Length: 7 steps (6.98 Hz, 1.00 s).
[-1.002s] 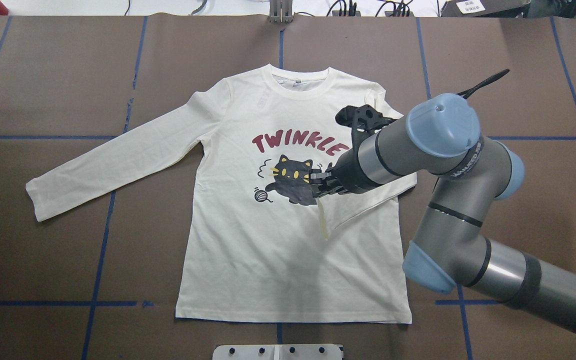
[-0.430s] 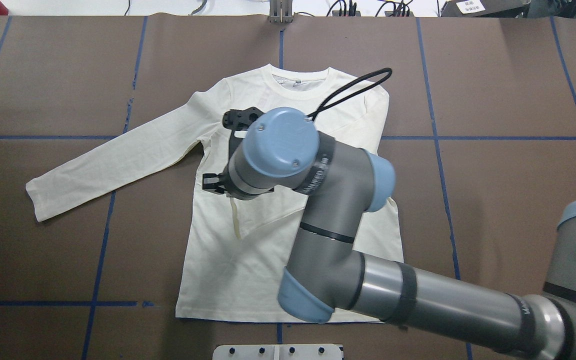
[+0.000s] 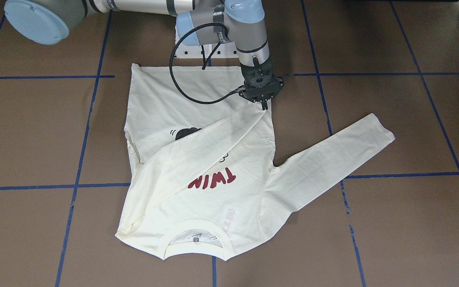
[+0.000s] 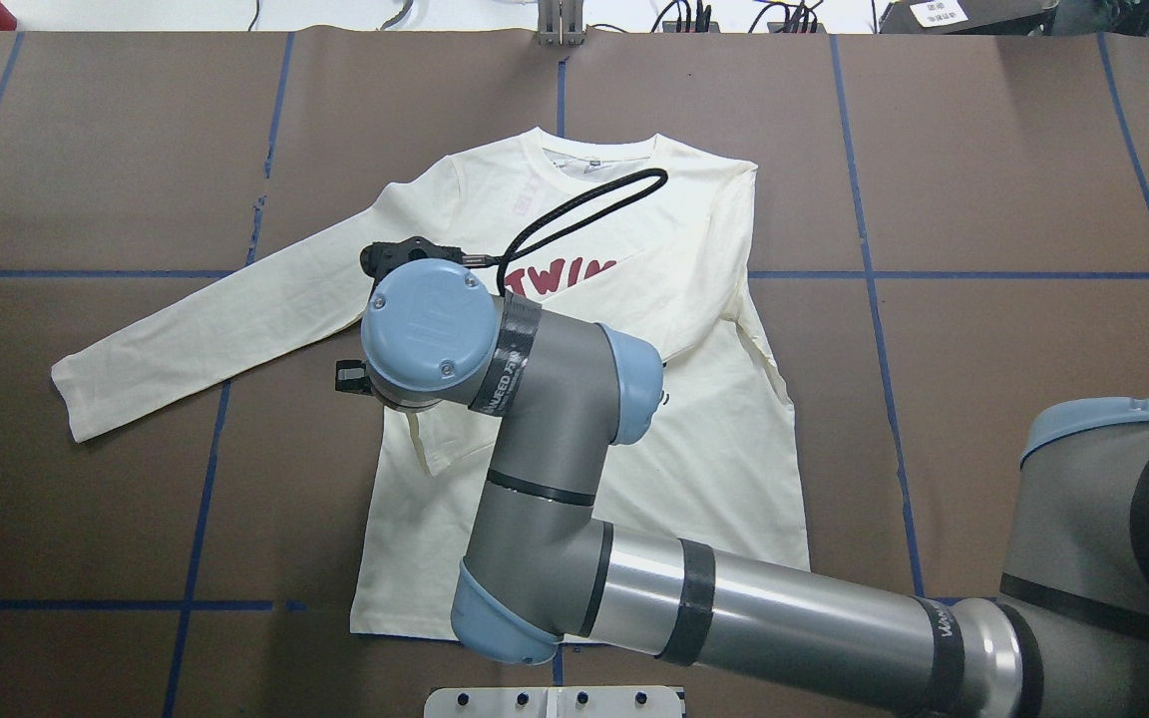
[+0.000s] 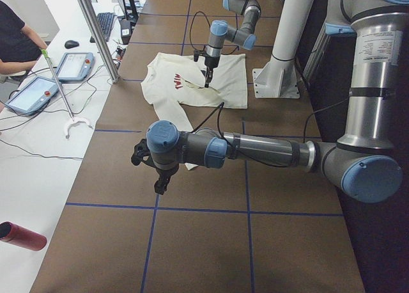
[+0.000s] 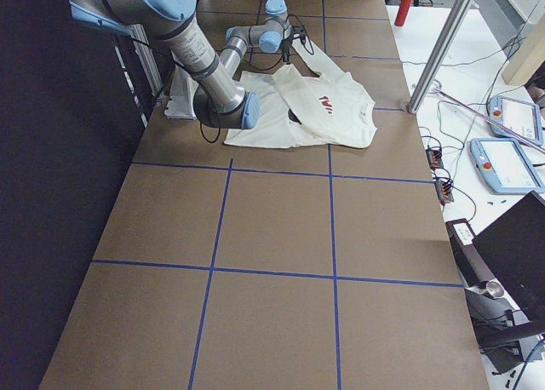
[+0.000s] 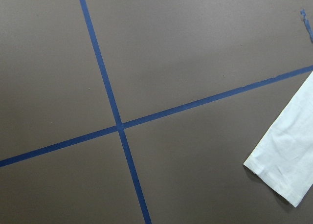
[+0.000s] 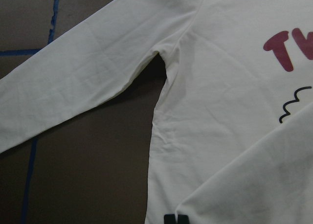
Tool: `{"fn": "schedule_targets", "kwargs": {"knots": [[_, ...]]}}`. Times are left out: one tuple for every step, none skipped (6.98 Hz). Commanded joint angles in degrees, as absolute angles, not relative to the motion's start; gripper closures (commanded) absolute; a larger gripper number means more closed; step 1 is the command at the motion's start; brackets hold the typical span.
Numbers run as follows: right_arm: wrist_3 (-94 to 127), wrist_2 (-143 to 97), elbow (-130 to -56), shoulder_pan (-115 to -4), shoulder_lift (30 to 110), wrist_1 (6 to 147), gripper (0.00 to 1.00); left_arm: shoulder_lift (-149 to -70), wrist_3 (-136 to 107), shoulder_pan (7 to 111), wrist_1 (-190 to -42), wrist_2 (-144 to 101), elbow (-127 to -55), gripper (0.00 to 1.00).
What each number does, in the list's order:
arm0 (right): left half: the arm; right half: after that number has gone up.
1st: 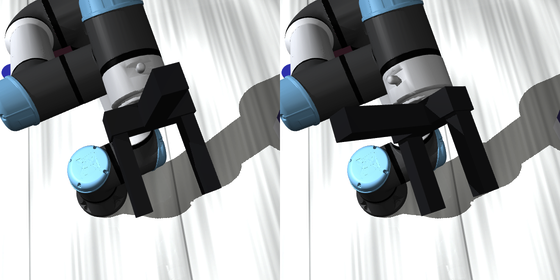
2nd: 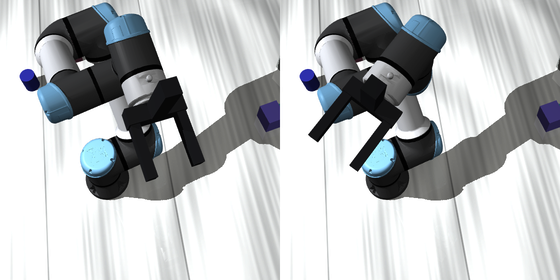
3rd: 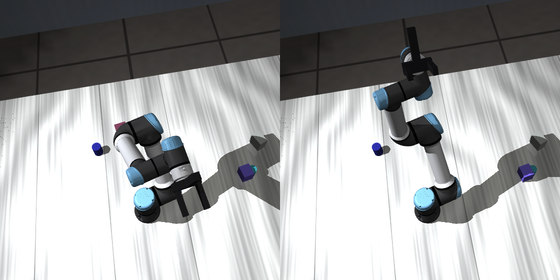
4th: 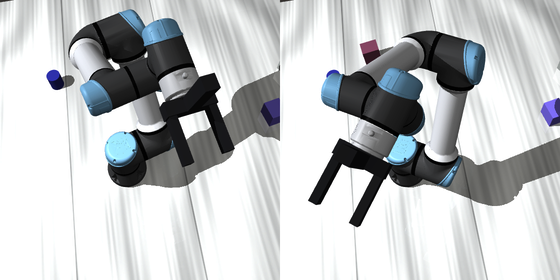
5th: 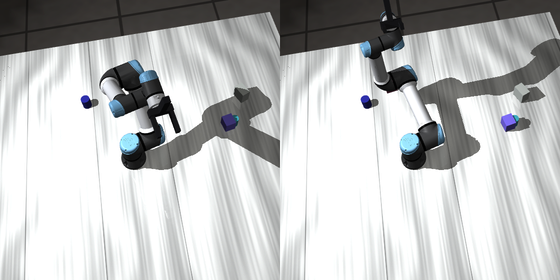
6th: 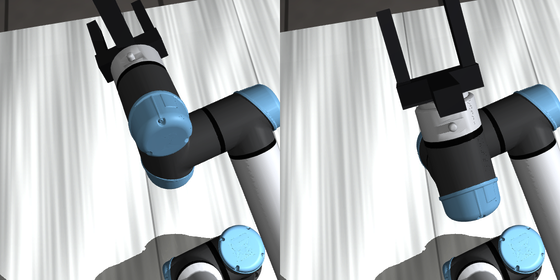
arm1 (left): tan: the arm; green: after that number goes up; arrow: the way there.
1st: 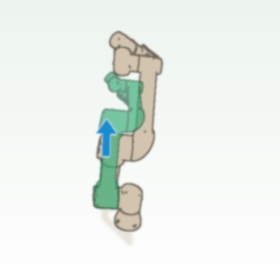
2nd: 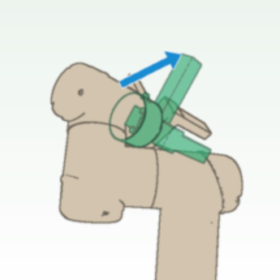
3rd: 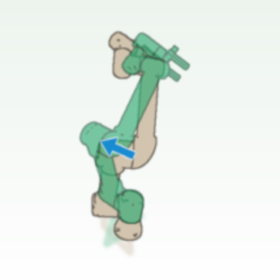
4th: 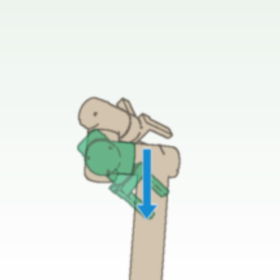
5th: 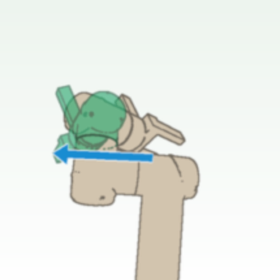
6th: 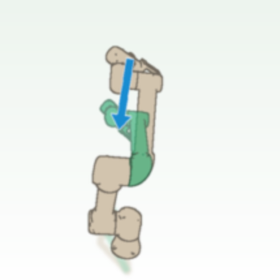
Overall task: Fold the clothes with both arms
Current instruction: 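Carry the sleeve across the shirt front toward the far shoulder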
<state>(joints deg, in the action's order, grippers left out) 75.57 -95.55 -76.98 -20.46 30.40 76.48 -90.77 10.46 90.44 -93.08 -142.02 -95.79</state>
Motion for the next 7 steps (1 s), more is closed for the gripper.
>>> {"fn": "schedule_targets", "kwargs": {"knots": [[75.7,-93.1,-71.9,-20.0,28.4,71.8,1.0,-90.8,10.5,90.4,-93.1,-142.0,-95.8,0.0],[76.5,-90.4,-65.8,-20.2,25.2,68.2,1.0,-90.7,10.5,90.4,-93.1,-142.0,-95.8,0.0],[76.5,-90.2,-62.3,-20.8,23.6,66.8,1.0,-90.7,10.5,90.4,-93.1,-142.0,-95.9,0.0],[76.5,-90.1,-61.7,-21.3,23.6,66.3,1.0,-90.7,10.5,90.4,-93.1,-142.0,-95.9,0.0],[76.5,-89.4,-60.6,-21.4,23.4,65.7,1.0,-90.7,10.5,90.4,-93.1,-142.0,-96.1,0.0],[76.6,-89.3,-60.0,-21.4,23.3,65.0,0.95,-90.7,10.5,90.4,-93.1,-142.0,-96.5,0.0],[76.6,-89.2,-59.9,-21.4,23.3,65.0,0.3,-90.7,10.5,90.4,-93.1,-143.0,-96.7,0.0]]}}
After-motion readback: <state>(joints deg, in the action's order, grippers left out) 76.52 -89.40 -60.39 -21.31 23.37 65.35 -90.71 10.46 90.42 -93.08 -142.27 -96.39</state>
